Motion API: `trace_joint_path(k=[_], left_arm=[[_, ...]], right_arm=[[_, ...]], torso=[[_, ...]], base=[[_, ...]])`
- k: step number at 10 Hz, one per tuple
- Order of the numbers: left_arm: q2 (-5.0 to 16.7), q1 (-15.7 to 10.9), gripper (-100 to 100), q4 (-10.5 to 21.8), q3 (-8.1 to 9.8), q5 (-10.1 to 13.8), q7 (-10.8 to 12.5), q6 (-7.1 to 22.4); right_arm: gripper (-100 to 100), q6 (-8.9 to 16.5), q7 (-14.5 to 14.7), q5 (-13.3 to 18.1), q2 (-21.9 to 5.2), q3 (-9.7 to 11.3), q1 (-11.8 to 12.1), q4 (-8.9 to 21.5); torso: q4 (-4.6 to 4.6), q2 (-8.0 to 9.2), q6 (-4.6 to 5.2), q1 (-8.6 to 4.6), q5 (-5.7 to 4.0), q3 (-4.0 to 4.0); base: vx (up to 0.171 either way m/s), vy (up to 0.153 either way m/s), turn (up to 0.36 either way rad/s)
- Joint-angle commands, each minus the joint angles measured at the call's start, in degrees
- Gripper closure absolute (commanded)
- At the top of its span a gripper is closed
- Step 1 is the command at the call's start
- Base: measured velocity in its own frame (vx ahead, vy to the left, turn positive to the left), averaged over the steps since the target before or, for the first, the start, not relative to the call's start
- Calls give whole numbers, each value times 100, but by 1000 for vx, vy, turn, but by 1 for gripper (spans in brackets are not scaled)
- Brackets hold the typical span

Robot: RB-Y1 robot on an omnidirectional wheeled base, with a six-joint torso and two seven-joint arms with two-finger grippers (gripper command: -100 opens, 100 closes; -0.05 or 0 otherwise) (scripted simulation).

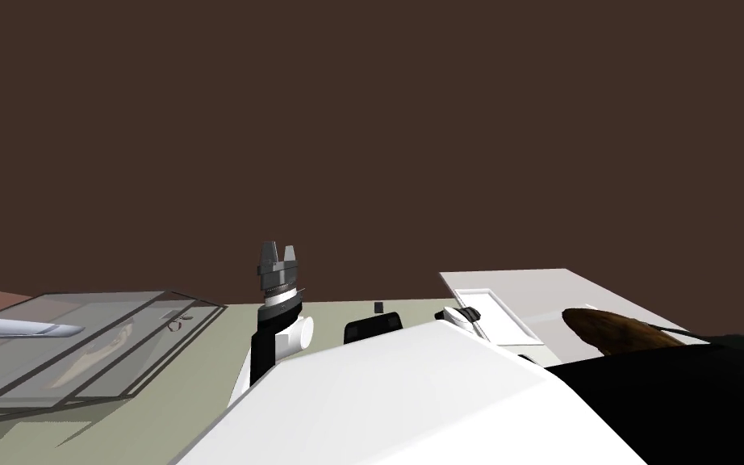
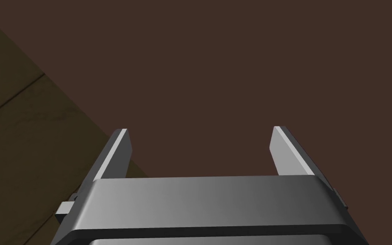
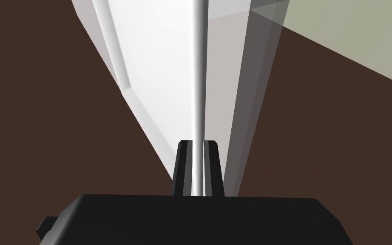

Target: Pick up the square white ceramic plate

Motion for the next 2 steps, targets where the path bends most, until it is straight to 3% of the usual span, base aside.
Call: trace_joint_path(k=[1,2], left_arm=[[0,0,0,0,0,0,0,0],[0,0,0,0,0,0,0,0]], right_arm=[[100,0,0,0,0,0,0,0],[0,-12,58,-19,-12,-10,3,-22]], torso=[[0,0,0,0,0,0],[0,0,-1,-7,0,0]], base=[[-1,85,-32],[0,13,2]])
